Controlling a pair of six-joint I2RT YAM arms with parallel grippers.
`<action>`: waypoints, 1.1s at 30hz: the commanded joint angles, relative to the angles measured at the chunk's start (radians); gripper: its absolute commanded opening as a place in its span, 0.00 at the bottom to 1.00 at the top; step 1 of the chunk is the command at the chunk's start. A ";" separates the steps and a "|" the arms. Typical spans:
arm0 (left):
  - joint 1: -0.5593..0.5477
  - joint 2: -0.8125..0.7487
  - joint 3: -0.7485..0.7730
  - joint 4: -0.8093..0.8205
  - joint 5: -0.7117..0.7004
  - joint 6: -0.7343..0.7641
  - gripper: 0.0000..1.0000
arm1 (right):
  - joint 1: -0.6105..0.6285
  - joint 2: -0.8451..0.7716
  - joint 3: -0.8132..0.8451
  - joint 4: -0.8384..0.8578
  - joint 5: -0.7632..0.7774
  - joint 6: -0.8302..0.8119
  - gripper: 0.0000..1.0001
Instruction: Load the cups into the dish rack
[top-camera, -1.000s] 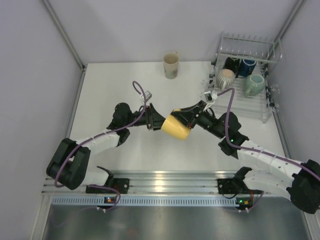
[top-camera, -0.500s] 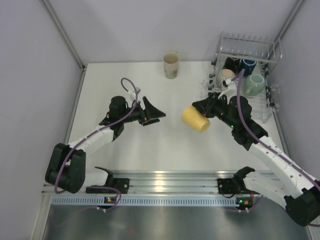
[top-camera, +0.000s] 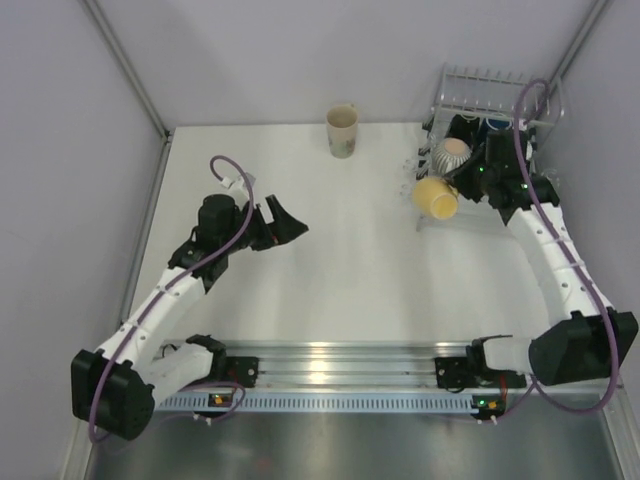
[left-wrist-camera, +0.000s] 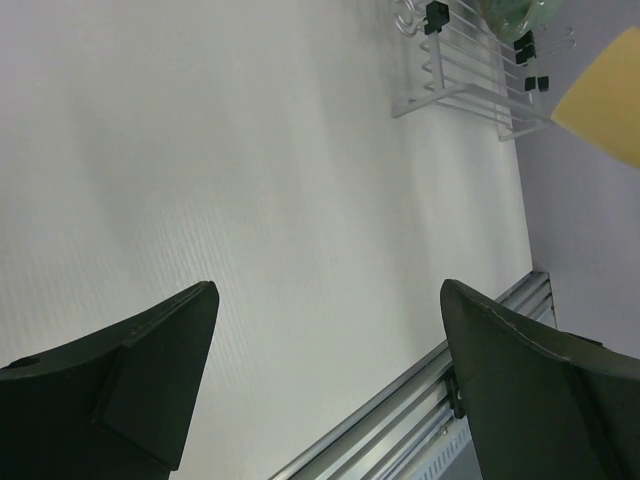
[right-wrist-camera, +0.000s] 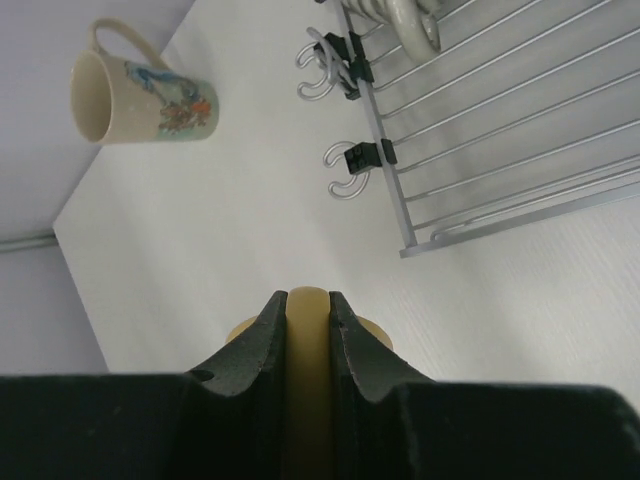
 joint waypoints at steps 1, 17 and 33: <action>0.001 -0.053 -0.001 -0.052 -0.048 0.045 0.98 | -0.053 0.045 0.147 -0.073 0.036 0.162 0.00; 0.002 -0.163 -0.015 -0.118 -0.077 0.063 0.98 | -0.194 0.344 0.322 -0.236 0.108 0.579 0.00; 0.001 -0.208 0.019 -0.173 -0.123 0.072 0.98 | -0.223 0.480 0.337 -0.290 0.096 0.691 0.00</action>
